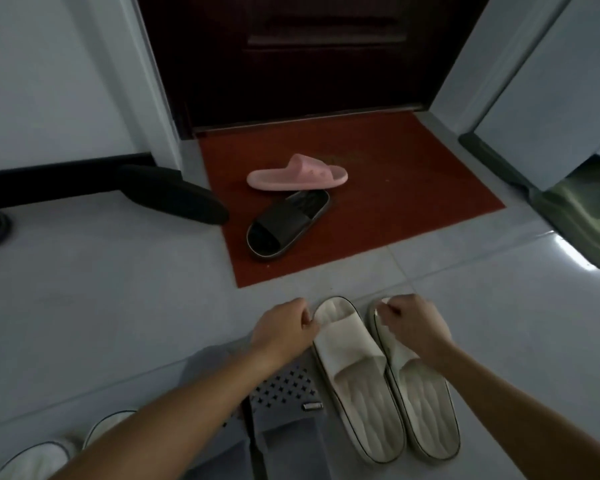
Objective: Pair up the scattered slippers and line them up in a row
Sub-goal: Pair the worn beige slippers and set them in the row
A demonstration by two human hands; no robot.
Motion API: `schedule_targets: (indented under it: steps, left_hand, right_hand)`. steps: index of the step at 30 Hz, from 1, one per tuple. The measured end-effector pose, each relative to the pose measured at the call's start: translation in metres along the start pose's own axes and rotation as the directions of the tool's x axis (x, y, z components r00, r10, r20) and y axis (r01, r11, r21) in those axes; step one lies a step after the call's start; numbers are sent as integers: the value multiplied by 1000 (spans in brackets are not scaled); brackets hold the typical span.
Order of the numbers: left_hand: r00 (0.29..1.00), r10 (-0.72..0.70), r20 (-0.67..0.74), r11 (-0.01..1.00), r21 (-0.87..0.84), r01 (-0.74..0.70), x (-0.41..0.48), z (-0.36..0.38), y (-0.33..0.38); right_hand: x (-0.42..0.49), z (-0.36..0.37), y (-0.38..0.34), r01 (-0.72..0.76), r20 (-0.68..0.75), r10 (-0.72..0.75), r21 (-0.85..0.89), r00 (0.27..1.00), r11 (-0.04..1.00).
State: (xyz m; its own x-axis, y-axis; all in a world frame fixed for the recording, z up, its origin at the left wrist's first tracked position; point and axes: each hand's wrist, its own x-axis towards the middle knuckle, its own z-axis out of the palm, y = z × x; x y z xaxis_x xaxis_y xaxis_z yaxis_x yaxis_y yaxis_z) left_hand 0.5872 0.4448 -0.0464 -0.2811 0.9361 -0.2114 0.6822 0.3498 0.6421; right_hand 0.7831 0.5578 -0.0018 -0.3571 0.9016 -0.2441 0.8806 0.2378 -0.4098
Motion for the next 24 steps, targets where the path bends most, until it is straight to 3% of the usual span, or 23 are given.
schedule_targets:
  steps: [6, 11, 17, 20, 24]
  left_hand:
    - [988, -79, -133, 991, -116, 64, 2, -45, -25]
    - [966, -159, -201, 987, -23, 158, 10, -92, -49]
    - [931, -263, -254, 956, 59, 286, 46, -148, -75]
    - [929, -258, -266, 943, 140, 302, 77, -168, -88]
    - [938, -202, -282, 904, 314, 289, 122, -179, -95]
  right_hand:
    - [53, 17, -86, 166, 102, -171, 61, 980, 984]
    - [105, 34, -138, 208, 137, -199, -52, 970, 977]
    - [172, 47, -168, 88, 143, -74, -89, 987, 992]
    - [180, 62, -168, 57, 230, -37, -82, 973, 995]
    - [179, 72, -151, 37, 171, -29, -44, 985, 998]
